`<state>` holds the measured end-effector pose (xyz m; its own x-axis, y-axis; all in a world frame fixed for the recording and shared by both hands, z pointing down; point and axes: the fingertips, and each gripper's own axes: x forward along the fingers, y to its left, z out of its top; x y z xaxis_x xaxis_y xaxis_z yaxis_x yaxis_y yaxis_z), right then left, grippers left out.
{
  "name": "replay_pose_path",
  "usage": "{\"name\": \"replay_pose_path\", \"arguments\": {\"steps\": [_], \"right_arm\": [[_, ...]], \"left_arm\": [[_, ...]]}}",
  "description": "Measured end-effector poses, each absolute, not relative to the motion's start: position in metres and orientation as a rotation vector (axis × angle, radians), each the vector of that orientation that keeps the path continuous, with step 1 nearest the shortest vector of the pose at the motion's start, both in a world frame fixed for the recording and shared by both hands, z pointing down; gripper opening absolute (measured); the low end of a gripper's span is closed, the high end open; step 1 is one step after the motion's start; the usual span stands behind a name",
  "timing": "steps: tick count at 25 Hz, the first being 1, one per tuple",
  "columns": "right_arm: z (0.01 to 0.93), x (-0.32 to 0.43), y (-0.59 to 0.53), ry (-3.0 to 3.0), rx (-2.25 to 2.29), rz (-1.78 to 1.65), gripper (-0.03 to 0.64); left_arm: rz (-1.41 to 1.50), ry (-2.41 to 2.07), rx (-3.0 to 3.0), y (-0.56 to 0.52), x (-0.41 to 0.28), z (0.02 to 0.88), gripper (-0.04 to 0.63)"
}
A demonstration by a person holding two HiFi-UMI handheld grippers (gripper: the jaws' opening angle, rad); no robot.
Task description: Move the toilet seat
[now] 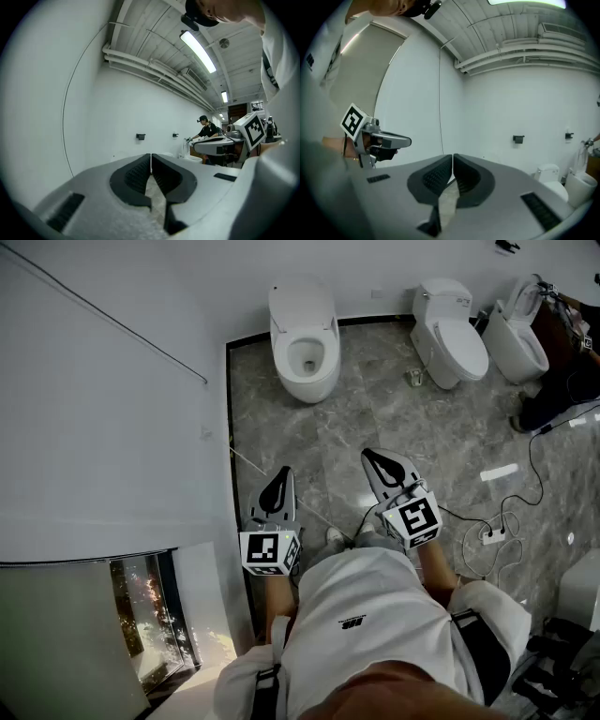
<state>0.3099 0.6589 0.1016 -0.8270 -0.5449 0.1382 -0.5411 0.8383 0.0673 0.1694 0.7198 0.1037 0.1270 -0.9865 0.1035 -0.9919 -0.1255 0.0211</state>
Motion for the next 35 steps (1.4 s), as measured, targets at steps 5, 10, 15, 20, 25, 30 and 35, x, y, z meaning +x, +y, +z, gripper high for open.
{"name": "replay_pose_path", "arguments": {"steps": [5, 10, 15, 20, 25, 30, 35], "right_arm": [[0.103, 0.301, 0.662, -2.862, 0.919, -0.031, 0.035], [0.109, 0.293, 0.662, -2.845, 0.973, -0.022, 0.035], [0.112, 0.29, 0.652, -2.83, 0.974, -0.021, 0.035], [0.118, 0.281, 0.636, -2.826, 0.964, -0.023, 0.035], [0.124, 0.271, 0.607, -2.818, 0.957, -0.008, 0.035], [0.129, 0.264, 0.574, -2.828, 0.938, 0.024, 0.035], [0.132, 0.259, 0.536, -2.84, 0.907, 0.048, 0.035]], "left_arm": [[0.097, -1.996, 2.316, 0.723, 0.162, 0.108, 0.032], [0.097, -1.964, 2.325, 0.72, 0.152, 0.118, 0.032], [0.1, -1.95, 2.323, 0.705, 0.145, 0.122, 0.032], [0.106, -1.951, 2.311, 0.688, 0.138, 0.128, 0.032], [0.109, -1.951, 2.306, 0.662, 0.132, 0.134, 0.032], [0.119, -1.957, 2.292, 0.628, 0.129, 0.136, 0.032], [0.14, -1.975, 2.271, 0.588, 0.125, 0.136, 0.032]]}}
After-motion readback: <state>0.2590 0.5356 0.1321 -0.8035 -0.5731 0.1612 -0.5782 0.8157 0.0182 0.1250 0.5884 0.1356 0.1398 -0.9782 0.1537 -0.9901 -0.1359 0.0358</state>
